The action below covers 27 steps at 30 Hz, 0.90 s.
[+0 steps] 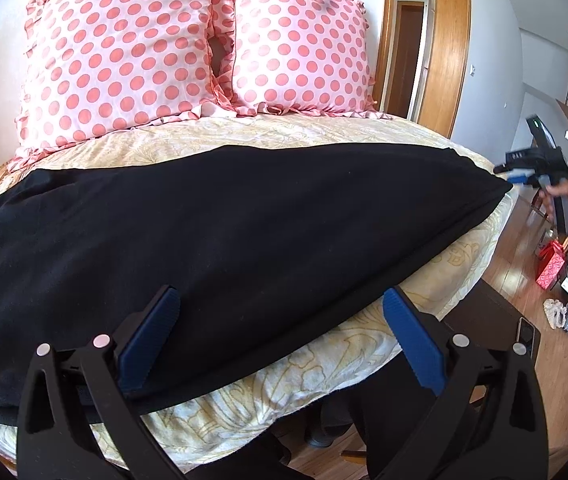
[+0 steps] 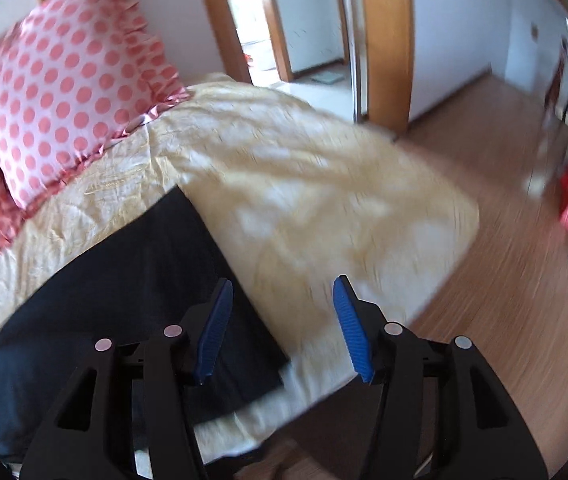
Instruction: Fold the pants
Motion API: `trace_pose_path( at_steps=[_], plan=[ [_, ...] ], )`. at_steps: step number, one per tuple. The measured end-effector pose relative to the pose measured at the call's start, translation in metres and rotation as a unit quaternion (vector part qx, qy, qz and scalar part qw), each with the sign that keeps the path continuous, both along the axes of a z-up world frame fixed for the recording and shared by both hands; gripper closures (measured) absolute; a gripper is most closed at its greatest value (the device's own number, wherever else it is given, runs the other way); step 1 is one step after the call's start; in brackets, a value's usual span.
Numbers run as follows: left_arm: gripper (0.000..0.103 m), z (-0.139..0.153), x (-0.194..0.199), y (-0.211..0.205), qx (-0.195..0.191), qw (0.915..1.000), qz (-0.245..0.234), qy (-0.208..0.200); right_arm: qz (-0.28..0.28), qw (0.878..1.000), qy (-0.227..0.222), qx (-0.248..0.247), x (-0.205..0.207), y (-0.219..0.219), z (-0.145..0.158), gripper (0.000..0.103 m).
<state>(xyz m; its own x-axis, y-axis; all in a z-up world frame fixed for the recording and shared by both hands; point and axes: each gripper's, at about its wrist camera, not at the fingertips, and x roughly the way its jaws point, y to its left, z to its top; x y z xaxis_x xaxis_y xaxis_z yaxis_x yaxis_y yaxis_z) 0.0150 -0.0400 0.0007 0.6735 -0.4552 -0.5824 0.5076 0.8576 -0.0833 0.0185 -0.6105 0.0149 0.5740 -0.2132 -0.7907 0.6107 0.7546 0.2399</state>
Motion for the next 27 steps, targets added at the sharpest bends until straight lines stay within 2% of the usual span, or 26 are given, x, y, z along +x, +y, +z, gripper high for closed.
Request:
trace_pose_path(
  at_steps=[4,6,11,16,18,20,24,27],
  plan=[
    [0.002,0.004,-0.003,0.004,-0.008,0.9999,0.012,0.002,-0.004,1.0,-0.013,0.005,-0.009,0.008,-0.003,0.048],
    [0.002,0.009,-0.007,0.009,-0.004,0.9996,0.025,-0.015,0.009,0.998,-0.039,0.038,-0.011,0.014,-0.004,0.049],
    [0.002,0.028,-0.013,0.028,0.018,0.9951,0.07,-0.067,0.019,0.993,-0.082,0.084,-0.024,0.031,-0.006,0.049],
    [0.002,0.034,-0.007,0.048,0.024,0.991,0.109,-0.074,0.029,0.988,-0.11,0.106,-0.027,0.037,-0.009,0.051],
    [0.002,0.035,-0.005,0.055,0.026,0.9891,0.126,-0.072,0.018,0.989,-0.111,0.094,-0.026,0.035,-0.01,0.057],
    [0.002,0.034,-0.003,0.065,0.021,0.9875,0.141,-0.066,0.001,0.989,-0.117,0.093,-0.027,0.032,-0.012,0.069],
    [0.002,0.032,-0.001,0.078,0.017,0.9842,0.167,-0.057,0.001,0.989,-0.121,0.083,-0.027,0.032,-0.014,0.079],
    [0.002,0.028,0.0,0.088,0.017,0.9816,0.183,-0.051,0.001,0.985,-0.146,0.088,-0.03,0.033,-0.01,0.087]
  ],
)
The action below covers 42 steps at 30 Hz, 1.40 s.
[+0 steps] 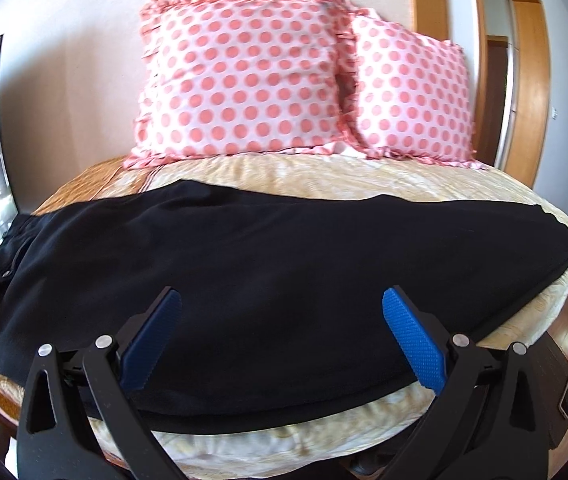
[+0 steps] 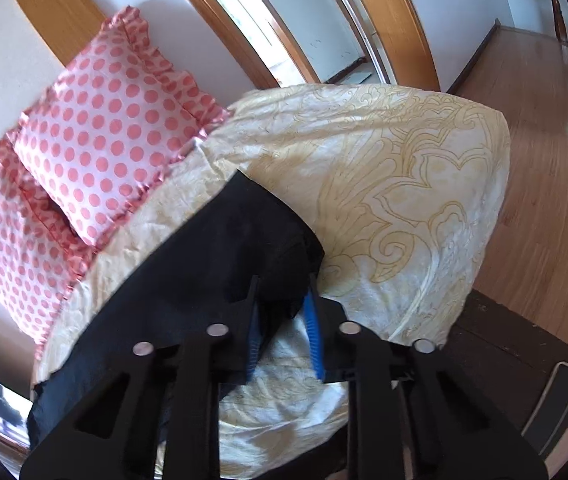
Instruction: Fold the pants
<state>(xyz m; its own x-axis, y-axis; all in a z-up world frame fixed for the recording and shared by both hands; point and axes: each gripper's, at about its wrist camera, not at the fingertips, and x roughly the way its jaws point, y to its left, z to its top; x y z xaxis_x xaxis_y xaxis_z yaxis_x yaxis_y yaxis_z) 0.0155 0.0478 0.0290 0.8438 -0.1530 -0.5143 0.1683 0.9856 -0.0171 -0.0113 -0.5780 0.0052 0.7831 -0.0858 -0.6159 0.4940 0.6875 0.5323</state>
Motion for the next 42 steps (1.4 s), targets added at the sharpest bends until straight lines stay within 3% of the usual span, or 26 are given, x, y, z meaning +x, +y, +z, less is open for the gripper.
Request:
trace_pose_path(
  at_steps=[8,14,20,25,27,29,31,34,36,37,38,42],
  plan=[
    [0.002,-0.009,0.007,0.021,-0.016,0.999,0.038,0.019,0.061,0.994,-0.082,-0.031,0.015,0.037,0.044,0.089],
    [0.002,-0.014,0.009,0.032,-0.045,0.997,0.055,0.03,0.168,0.977,-0.127,-0.025,0.054,0.104,0.067,0.091],
    [0.002,-0.012,0.008,0.041,-0.075,0.9945,0.067,0.032,0.304,0.944,-0.128,-0.019,0.099,0.209,0.061,0.091],
    [0.002,-0.011,0.006,0.046,-0.086,0.9928,0.077,0.033,0.426,0.9,-0.093,-0.005,0.116,0.313,0.03,0.091],
    [0.002,-0.011,0.006,0.047,-0.086,0.9928,0.077,0.033,0.463,0.882,-0.085,0.014,0.119,0.343,0.016,0.097],
    [0.002,-0.011,0.006,0.047,-0.084,0.9928,0.079,0.032,0.48,0.873,-0.081,0.021,0.121,0.363,0.008,0.097],
    [0.002,-0.011,0.005,0.048,-0.084,0.9927,0.08,0.034,0.487,0.87,-0.07,-0.019,0.116,0.377,0.006,0.097],
    [0.002,-0.01,0.001,0.052,-0.082,0.9927,0.084,0.029,0.463,0.874,-0.062,-0.131,0.099,0.378,0.02,0.095],
    [0.002,-0.01,0.0,0.055,-0.08,0.9925,0.089,0.028,0.445,0.876,-0.065,-0.176,0.088,0.368,0.028,0.078],
    [0.002,-0.01,0.0,0.056,-0.081,0.9922,0.091,0.028,0.43,0.875,-0.071,-0.21,0.081,0.363,0.033,0.053],
    [0.002,-0.011,0.001,0.058,-0.084,0.9919,0.092,0.028,0.422,0.87,-0.075,-0.242,0.074,0.361,0.036,0.039],
    [0.002,-0.012,0.002,0.057,-0.085,0.992,0.089,0.028,0.428,0.847,-0.052,-0.312,0.076,0.365,0.028,0.04]
  ],
)
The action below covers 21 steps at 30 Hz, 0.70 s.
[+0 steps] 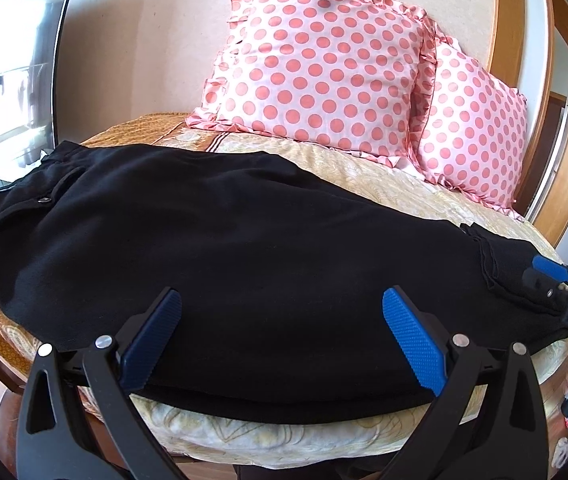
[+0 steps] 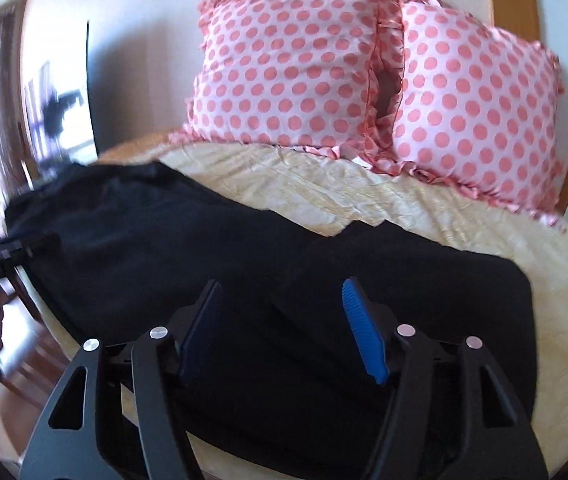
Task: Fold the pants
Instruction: 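Lay the leg ends down near the waistband with the right gripper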
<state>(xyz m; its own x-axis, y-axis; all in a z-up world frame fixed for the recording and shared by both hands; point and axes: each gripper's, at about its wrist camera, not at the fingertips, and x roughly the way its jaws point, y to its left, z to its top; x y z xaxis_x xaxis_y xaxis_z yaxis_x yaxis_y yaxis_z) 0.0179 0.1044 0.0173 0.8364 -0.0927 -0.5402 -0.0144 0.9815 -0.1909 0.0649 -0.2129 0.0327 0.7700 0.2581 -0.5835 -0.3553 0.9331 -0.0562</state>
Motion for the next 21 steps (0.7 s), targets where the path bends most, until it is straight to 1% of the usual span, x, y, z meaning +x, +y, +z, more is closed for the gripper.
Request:
trace_pose_path(
  at_steps=[1,2,4,7,9,11,12,13,15,16,18,20,21],
  plan=[
    [0.002,0.0,0.0,0.0,0.0,1.0,-0.001,0.0,0.004,1.0,0.0,-0.017,0.001,0.003,-0.003,0.043],
    [0.002,0.0,0.0,-0.001,-0.001,1.0,-0.002,0.0,0.011,0.999,0.001,-0.033,0.001,0.007,-0.006,0.049],
    [0.002,-0.001,-0.001,-0.002,0.0,1.0,-0.004,0.001,0.029,0.997,0.005,-0.068,0.005,0.02,-0.014,0.051],
    [0.002,-0.002,-0.001,-0.002,0.001,1.0,-0.005,0.003,0.043,0.994,0.012,-0.099,0.01,0.034,-0.024,0.052],
    [0.002,-0.003,-0.001,-0.002,0.001,1.0,-0.005,0.003,0.047,0.992,0.002,-0.114,0.01,0.039,-0.027,0.052],
    [0.002,-0.003,-0.001,-0.002,0.0,1.0,-0.005,0.003,0.037,0.991,-0.004,-0.126,0.011,0.039,-0.027,0.053],
    [0.002,-0.003,-0.001,-0.002,0.0,1.0,-0.006,0.003,0.018,0.991,-0.007,-0.133,0.014,0.036,-0.028,0.056],
    [0.002,-0.003,0.0,-0.002,0.0,1.0,-0.006,0.003,0.005,0.992,-0.004,-0.122,0.018,0.029,-0.027,0.068],
    [0.002,-0.004,0.0,-0.002,-0.001,1.0,-0.006,0.003,-0.011,0.996,-0.001,-0.094,0.021,0.019,-0.026,0.069],
    [0.002,-0.003,0.0,-0.002,0.0,1.0,-0.005,0.004,-0.012,0.996,0.0,-0.088,0.021,0.018,-0.027,0.072],
    [0.002,-0.004,0.001,-0.004,0.001,1.0,-0.004,0.005,-0.01,0.995,-0.005,-0.096,0.022,0.023,-0.029,0.079],
    [0.002,-0.004,0.002,-0.004,0.001,1.0,-0.005,0.005,-0.009,0.995,-0.003,-0.101,0.023,0.028,-0.03,0.089],
    [0.002,-0.004,0.002,-0.004,-0.001,1.0,-0.004,0.005,-0.011,0.995,0.001,-0.095,0.024,0.028,-0.029,0.09]
  ],
)
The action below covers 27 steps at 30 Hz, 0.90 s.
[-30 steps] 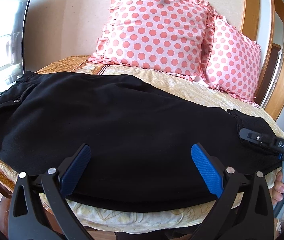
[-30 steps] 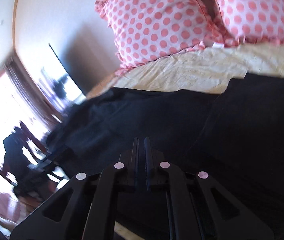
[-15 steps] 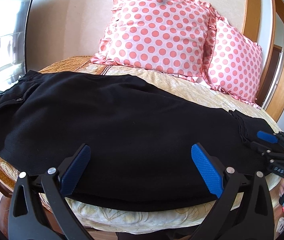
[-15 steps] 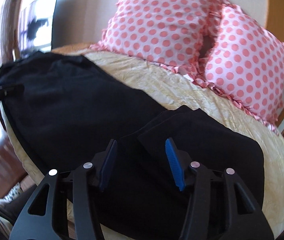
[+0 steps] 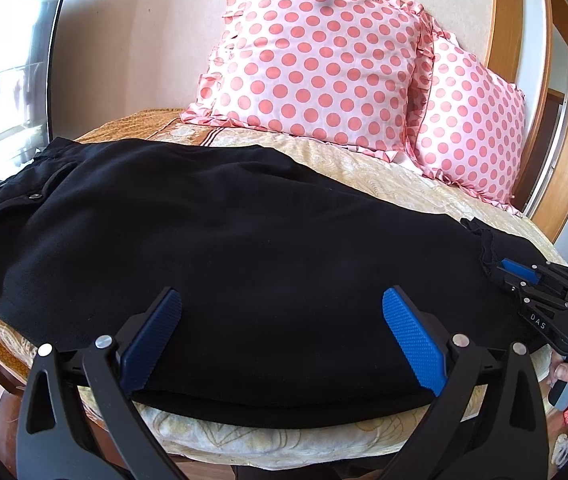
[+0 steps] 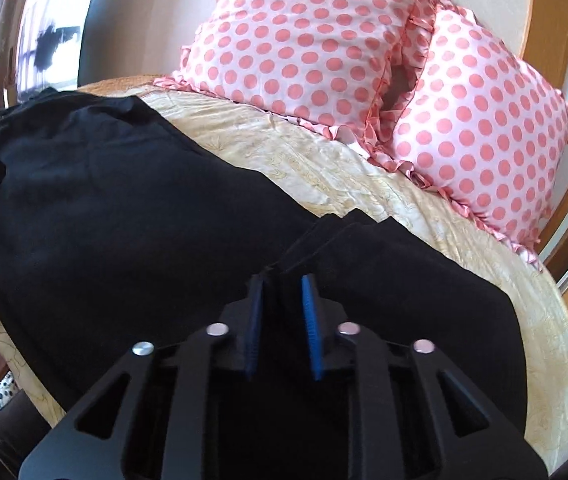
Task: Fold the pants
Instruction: 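Lay the leg ends down near the waistband with the right gripper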
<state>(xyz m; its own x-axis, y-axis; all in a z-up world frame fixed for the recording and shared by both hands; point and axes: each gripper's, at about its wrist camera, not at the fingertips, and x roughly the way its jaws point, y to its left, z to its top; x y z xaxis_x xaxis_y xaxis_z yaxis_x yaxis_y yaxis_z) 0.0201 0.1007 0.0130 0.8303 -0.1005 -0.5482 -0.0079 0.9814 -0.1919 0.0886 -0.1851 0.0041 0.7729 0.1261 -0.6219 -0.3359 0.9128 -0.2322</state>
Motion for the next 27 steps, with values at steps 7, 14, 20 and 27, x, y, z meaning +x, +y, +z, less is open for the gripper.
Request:
trace_pose_path(
  at_steps=[7,14,20,27],
  plan=[
    [0.002,0.001,0.0,0.005,-0.019,0.9998,-0.004,-0.001,-0.007,0.976,0.043,0.214,0.018,-0.041,0.032,0.096],
    [0.002,0.004,0.0,0.014,-0.042,0.9991,0.006,-0.002,0.079,0.932,0.036,0.351,0.014,-0.017,0.065,0.097],
    [0.002,0.006,-0.005,0.023,-0.04,0.999,0.02,-0.006,0.131,0.948,0.12,0.264,-0.009,0.053,0.013,0.097],
    [0.002,0.013,-0.009,0.037,-0.049,0.9979,0.04,-0.018,0.116,0.936,0.113,0.311,-0.006,0.053,0.021,0.097]
  ],
)
